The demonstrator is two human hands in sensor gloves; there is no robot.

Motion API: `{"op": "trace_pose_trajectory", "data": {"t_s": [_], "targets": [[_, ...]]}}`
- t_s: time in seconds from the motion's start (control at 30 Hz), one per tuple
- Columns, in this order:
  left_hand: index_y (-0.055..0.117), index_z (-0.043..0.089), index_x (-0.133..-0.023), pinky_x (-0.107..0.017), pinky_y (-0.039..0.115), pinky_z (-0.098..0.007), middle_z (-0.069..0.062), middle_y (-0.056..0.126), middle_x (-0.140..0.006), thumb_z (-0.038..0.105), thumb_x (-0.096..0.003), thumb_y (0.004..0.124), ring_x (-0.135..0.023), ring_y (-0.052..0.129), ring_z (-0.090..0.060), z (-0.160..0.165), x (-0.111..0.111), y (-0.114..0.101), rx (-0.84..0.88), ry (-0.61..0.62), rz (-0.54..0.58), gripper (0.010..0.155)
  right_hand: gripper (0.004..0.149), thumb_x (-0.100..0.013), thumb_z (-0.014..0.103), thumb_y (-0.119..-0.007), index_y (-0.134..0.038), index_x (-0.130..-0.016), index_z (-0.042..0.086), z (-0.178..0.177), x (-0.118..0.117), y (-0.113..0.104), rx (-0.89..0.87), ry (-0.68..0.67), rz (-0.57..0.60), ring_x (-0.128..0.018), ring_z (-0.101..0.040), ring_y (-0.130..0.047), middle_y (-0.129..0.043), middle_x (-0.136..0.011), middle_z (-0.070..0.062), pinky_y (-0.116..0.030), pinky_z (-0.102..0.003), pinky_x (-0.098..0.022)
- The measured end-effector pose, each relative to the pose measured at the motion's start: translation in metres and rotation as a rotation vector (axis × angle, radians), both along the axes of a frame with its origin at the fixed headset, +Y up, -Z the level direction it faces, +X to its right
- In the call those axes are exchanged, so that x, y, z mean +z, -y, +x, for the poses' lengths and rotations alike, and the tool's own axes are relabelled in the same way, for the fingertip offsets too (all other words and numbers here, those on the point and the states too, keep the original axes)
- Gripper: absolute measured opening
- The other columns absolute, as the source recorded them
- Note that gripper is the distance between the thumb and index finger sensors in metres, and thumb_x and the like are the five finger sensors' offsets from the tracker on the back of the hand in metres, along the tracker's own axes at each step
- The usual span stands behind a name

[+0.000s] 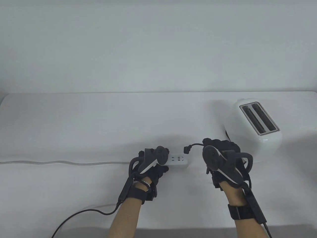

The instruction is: Unplug the toaster

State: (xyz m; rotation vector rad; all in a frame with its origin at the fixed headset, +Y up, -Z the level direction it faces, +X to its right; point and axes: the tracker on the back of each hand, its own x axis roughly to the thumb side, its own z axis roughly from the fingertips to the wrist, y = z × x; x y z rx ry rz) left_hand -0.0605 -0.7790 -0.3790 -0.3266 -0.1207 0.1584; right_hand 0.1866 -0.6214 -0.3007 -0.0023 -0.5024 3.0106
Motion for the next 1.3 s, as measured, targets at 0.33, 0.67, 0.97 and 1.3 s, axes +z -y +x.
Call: {"op": "trace_pose_trajectory", "data": {"t_s": [0.33,0.67,0.97,1.3], "targets": [[0.036,0.055,-0.114,-0.091,0.031,-0.061,0.018,0.050,-0.124,0.051,-0.0443,0.079,-0.120,0.043,-0.023,0.000,0.000,0.000,-0.005,0.001,0.003,0.082,0.042,-0.037,0.035,-0.082,-0.089,-0.077,0.022,0.104,0.042,0.057,-0.291,0.187,-0.168,-0.054,-0.018,-0.096,-0.101,-0.062,0.001,-0.075,-0.052,-0.052],[0.035,0.055,-0.114,-0.091,0.032,-0.061,0.017,0.050,-0.124,0.051,-0.0444,0.079,-0.120,0.044,-0.023,0.001,0.000,0.000,-0.010,0.000,0.007,0.082,0.042,-0.038,0.033,-0.082,-0.089,-0.077,0.021,0.154,0.033,0.104,-0.411,0.374,-0.434,-0.055,-0.021,-0.096,-0.101,-0.063,-0.001,-0.073,-0.054,-0.051],[0.034,0.055,-0.114,-0.091,0.031,-0.061,0.018,0.048,-0.125,0.051,-0.0448,0.078,-0.121,0.042,-0.023,0.000,0.001,0.001,-0.004,0.001,0.006,0.082,0.043,-0.037,0.036,-0.085,-0.091,-0.077,0.024,0.157,0.018,0.125,0.036,0.493,-0.565,-0.067,-0.026,-0.093,-0.097,-0.076,-0.002,-0.069,-0.058,-0.055],[0.033,0.055,-0.114,-0.091,0.032,-0.061,0.018,0.048,-0.125,0.052,-0.0448,0.078,-0.121,0.042,-0.023,0.000,0.001,0.002,-0.011,0.004,0.013,0.082,0.043,-0.034,0.038,-0.087,-0.091,-0.075,0.026,0.144,0.006,0.138,0.272,0.455,-0.536,-0.069,-0.025,-0.092,-0.096,-0.076,0.000,-0.069,-0.058,-0.056]]}}
